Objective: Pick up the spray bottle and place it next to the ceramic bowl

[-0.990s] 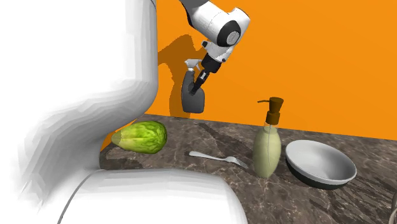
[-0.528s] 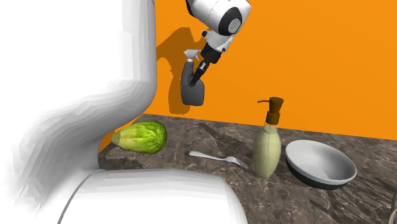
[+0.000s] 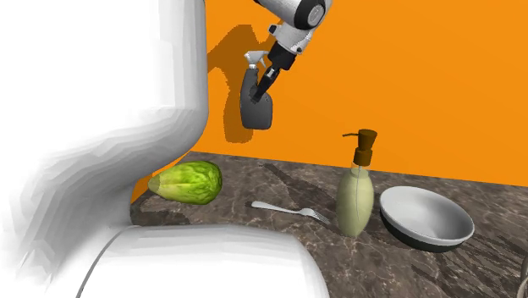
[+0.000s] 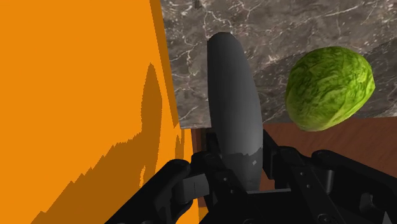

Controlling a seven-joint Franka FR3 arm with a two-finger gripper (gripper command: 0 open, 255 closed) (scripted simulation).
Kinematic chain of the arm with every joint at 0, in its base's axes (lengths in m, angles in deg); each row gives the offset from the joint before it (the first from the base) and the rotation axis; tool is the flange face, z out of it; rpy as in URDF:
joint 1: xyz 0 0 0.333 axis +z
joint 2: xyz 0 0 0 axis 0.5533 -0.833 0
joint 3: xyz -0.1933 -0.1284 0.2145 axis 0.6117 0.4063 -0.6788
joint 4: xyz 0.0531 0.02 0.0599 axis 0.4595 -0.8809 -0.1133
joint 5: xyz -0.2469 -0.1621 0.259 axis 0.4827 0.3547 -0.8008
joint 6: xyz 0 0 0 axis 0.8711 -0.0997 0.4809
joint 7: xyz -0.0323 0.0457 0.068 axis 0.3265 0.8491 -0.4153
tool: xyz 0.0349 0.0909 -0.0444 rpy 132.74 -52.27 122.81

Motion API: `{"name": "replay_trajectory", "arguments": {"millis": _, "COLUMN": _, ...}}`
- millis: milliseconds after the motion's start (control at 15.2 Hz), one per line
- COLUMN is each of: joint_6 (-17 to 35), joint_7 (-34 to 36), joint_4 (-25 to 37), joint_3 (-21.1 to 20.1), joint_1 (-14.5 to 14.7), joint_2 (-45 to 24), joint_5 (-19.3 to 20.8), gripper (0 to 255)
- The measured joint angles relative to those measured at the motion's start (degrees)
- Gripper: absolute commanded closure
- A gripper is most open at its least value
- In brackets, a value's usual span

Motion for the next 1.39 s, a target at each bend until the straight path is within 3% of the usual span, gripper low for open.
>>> {"name": "replay_trajectory", "arguments": {"millis": 1386, "joint_6": -13.3, "joint_7": 7.8, "joint_4": 15.6, "joint_3": 0.4, "joint_1": -2.4, "joint_2": -0.1, "joint_5": 0.7, "gripper": 255}}
